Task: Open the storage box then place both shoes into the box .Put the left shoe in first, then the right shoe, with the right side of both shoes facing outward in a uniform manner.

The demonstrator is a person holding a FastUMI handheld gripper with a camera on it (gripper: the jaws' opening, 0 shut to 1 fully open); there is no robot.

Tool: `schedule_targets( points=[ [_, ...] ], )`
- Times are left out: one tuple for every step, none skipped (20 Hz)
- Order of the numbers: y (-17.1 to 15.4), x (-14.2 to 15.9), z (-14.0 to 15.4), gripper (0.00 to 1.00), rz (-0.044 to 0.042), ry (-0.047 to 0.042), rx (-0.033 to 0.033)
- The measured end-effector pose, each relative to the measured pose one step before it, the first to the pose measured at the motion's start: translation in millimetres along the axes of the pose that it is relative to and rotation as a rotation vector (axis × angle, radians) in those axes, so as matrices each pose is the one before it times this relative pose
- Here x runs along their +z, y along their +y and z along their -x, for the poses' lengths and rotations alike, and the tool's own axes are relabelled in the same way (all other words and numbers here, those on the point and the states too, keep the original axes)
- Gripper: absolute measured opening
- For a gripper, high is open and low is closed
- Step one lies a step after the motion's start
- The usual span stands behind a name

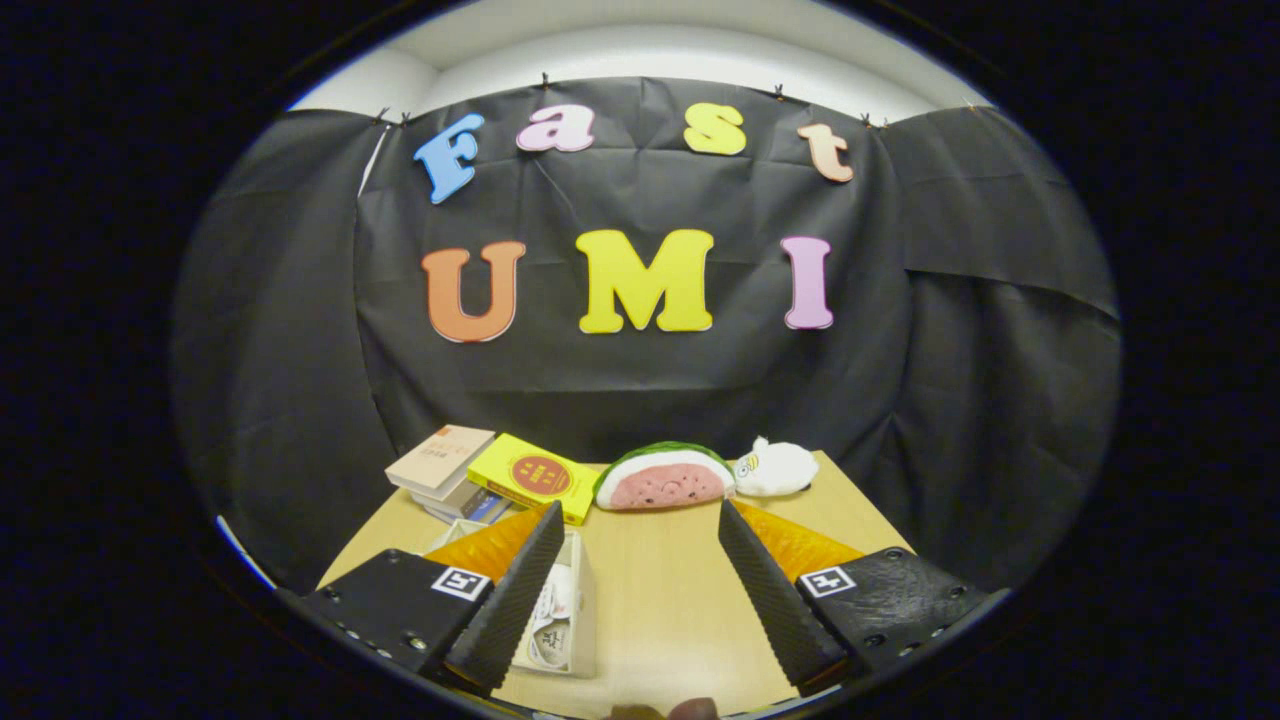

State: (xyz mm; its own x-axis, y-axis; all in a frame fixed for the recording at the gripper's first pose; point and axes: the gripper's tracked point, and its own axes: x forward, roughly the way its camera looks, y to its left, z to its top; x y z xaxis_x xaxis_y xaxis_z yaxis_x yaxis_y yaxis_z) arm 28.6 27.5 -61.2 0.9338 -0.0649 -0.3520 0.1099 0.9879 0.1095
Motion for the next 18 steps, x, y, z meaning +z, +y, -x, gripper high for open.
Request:
schedule_targets(
  points=[
    [-6.30,2.20,6.94,0.96,-0.00560,-0.00677,0.00653],
    [-6.10,1.29,6.95,0.96,-0.00840,-0.00752,0.00255],
    [-5.15,-0.92,6.94,0.96,-0.00664,-0.00432,0.00624],
    [-6.12,-2.11,5.12,0.96,-0.00329,-0.00527,-0.00239],
    [-7.01,-2.82,4.87,0.96,-0.00428,-0.00420,-0.00036],
    [-2.80,-2.98,3.40,0.96,-0.00471,-0.00326,0.00450],
    [-6.18,-4.36,5.67,0.96,-0.00123,0.00203,-0.00362],
    [-3.62,-4.17,5.84,0.96,-0.00834,0.00661,0.00489],
    [-0.52,-5.11,6.13,0.96,-0.00407,0.00632,0.00635],
    [-0.97,-4.74,3.93,0.96,-0.00034,0.00525,0.00746],
    [-1.23,-3.69,2.40,0.96,0.00387,0.00245,0.00394],
    [0.06,-4.17,3.73,0.96,0.00300,0.00144,0.01111],
    [0.46,-1.61,3.27,0.96,0.00430,0.00114,0.00739],
    [-0.48,-0.23,4.12,0.96,0.00057,-0.00183,0.00510],
    [-0.11,-2.63,3.39,0.96,-0.00155,0.00123,0.00315],
    [0.88,-2.50,1.77,0.96,-0.00323,0.00166,0.00697],
    [1.91,-2.82,0.48,0.96,-0.00062,0.00528,0.00869],
    [1.09,-3.10,2.30,0.96,0.00209,0.00741,0.00590]
  ],
)
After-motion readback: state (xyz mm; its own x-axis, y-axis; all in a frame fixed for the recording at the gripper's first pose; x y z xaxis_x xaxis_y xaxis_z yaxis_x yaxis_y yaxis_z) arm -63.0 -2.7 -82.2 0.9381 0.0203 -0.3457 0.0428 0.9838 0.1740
